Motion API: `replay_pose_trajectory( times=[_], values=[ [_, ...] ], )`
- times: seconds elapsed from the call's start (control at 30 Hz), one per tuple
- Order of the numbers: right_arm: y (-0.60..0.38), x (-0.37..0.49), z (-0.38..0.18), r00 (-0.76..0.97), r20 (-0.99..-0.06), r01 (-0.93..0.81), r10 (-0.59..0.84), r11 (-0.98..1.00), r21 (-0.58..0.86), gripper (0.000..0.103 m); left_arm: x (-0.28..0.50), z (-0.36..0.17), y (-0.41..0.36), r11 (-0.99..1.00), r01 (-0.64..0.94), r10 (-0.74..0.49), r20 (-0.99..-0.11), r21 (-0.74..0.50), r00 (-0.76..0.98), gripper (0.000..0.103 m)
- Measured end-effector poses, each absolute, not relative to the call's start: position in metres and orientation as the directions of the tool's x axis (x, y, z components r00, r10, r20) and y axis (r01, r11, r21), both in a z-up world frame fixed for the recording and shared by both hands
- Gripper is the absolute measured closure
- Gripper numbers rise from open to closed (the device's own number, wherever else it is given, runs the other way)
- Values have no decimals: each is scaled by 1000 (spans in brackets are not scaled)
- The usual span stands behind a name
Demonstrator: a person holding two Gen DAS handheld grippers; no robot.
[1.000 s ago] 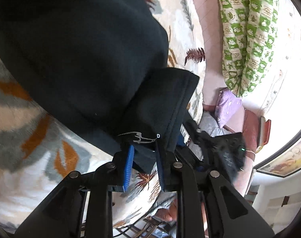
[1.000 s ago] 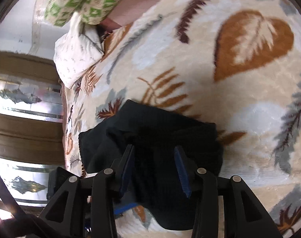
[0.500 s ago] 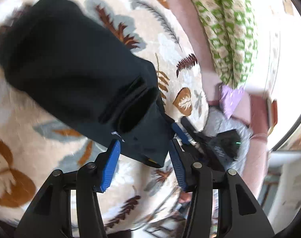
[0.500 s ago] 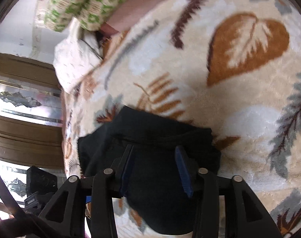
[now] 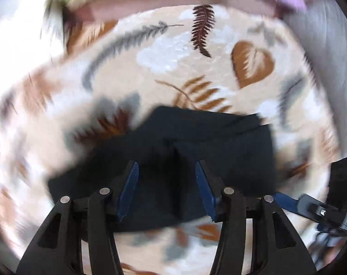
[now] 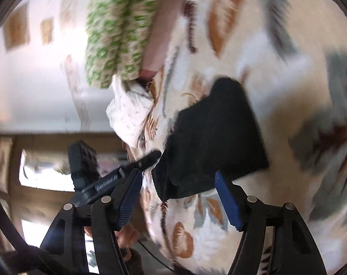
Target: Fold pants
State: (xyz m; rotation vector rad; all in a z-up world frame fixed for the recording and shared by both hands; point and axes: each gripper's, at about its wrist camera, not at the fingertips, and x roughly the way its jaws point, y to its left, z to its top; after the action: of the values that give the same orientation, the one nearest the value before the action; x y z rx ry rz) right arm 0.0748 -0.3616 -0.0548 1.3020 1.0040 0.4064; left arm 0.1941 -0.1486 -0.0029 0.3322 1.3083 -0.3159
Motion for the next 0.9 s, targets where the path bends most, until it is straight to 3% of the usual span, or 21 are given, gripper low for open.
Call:
replay_pose_trajectory(
  times=[0.1, 0.23, 0.4, 0.47, 0.53, 0.67, 0.9],
  values=[
    [-351, 74, -77, 562, -372, 336, 738, 207, 919, 35, 205, -4, -151, 888, 453, -27, -977, 74, 212, 53],
    [-342, 78, -95, 636, -367, 369, 679, 150, 917, 35, 218, -3, -137, 903, 415, -183, -975, -116, 125, 53],
    [-345, 70, -106, 766, -340, 363, 546, 70, 929, 37, 220, -13, -131, 900, 395, -236, -968, -184, 88, 53],
    [-343, 73, -112, 778, -317, 349, 542, 46, 936, 57, 217, -23, -126, 889, 356, -316, -948, -288, 22, 53],
    [-340, 78, -118, 772, -318, 355, 550, 42, 934, 66, 214, -28, -125, 879, 339, -355, -935, -335, -2, 53],
    [-340, 77, -127, 789, -308, 360, 531, 6, 933, 68, 212, -41, -126, 896, 350, -294, -956, -273, 10, 53],
    [-343, 77, -129, 791, -296, 341, 535, 16, 940, 78, 211, -69, -126, 896, 285, -343, -938, -340, -38, 53]
  ],
)
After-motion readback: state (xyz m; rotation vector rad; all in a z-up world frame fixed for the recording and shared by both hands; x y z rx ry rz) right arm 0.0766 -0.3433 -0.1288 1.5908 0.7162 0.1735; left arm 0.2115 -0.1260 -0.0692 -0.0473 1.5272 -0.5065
